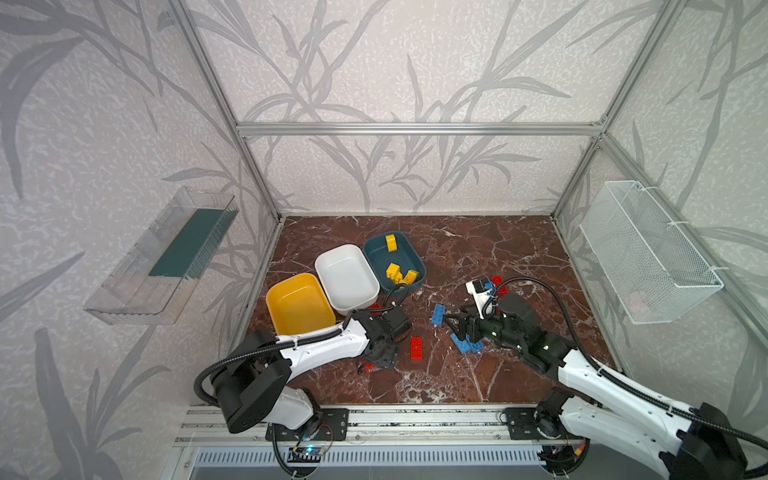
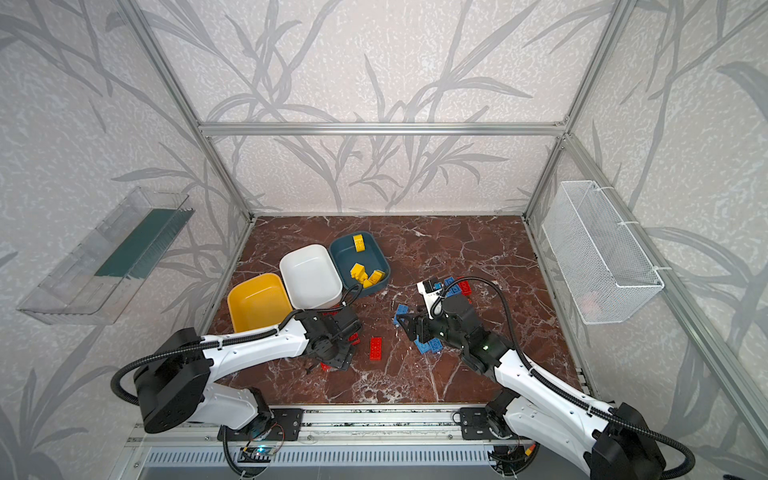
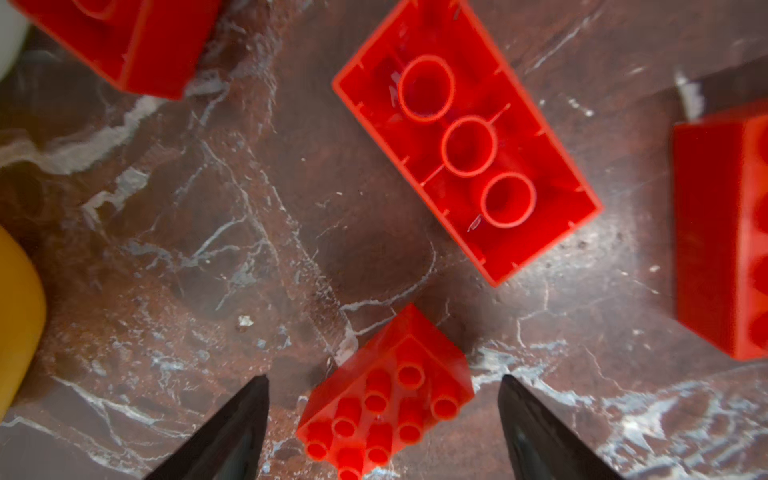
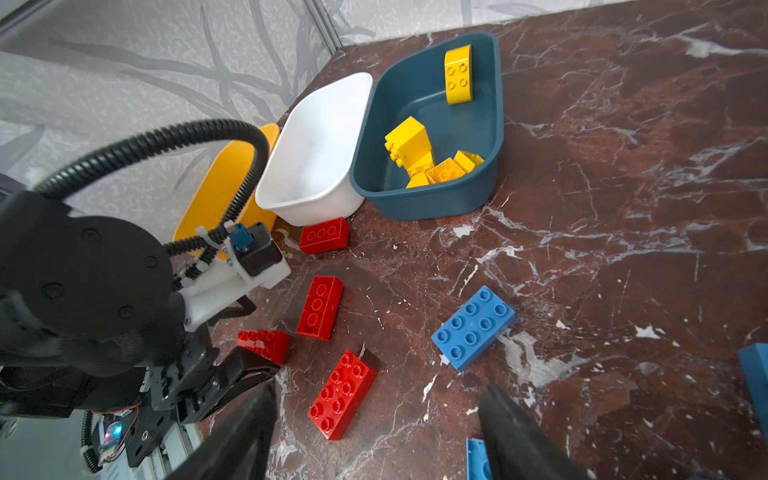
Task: Sort the legos into containers by color
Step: 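Lower the left gripper onto a red brick while right gripper moves over blue bricks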
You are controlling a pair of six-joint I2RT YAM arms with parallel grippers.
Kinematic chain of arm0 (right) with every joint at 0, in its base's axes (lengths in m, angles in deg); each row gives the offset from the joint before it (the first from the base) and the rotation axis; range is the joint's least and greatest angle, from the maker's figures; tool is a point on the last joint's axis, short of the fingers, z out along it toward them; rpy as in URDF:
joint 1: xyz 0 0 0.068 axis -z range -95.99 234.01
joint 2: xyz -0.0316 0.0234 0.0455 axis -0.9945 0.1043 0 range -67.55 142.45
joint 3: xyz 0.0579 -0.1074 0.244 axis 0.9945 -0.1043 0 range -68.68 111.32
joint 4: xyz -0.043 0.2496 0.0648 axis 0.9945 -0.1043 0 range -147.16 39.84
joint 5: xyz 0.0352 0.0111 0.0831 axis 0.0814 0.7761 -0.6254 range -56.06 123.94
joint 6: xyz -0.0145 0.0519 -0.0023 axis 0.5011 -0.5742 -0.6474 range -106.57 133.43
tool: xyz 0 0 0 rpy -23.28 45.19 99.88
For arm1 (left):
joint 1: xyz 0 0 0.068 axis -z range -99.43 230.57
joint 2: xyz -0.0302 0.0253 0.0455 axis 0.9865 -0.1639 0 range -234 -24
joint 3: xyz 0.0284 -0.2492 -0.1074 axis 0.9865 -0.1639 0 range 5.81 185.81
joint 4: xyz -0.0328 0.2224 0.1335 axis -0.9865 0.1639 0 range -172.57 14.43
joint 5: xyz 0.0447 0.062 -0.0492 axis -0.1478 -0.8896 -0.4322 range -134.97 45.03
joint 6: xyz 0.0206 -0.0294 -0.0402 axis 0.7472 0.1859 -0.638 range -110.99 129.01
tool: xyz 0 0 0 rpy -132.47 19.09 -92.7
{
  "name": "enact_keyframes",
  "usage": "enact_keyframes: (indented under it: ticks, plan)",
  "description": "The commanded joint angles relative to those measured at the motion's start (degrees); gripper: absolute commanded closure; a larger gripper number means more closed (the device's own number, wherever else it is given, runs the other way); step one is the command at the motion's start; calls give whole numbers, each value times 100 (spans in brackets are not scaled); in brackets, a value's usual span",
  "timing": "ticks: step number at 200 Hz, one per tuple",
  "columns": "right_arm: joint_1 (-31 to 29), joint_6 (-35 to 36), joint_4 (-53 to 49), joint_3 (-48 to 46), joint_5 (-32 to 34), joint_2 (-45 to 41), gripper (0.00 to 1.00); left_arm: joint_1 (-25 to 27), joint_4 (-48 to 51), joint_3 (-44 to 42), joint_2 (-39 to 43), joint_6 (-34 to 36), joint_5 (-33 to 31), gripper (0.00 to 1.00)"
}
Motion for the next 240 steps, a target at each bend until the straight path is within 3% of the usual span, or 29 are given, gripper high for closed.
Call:
enact_keyframes:
  ticks: [1,19,53,117,180,240]
  plan:
    - [-18,-23,245,-86,135,-127,22,9,-58,-46,-193,-70,-102,16]
    - [-19,-37,254,-81,131,-125,22,10,-99,-30,-393,-65,-112,21]
    - [-24,-43,272,-90,158,-92,22,15,-220,-31,-614,-65,47,43]
    - [-18,-76,341,-98,131,29,22,14,-471,-175,-373,-262,180,60]
    - [-24,-95,328,-108,118,35,22,-3,-349,83,-259,-425,-219,65]
    - [-22,-162,360,-117,91,64,22,-213,87,759,422,-275,-467,66]
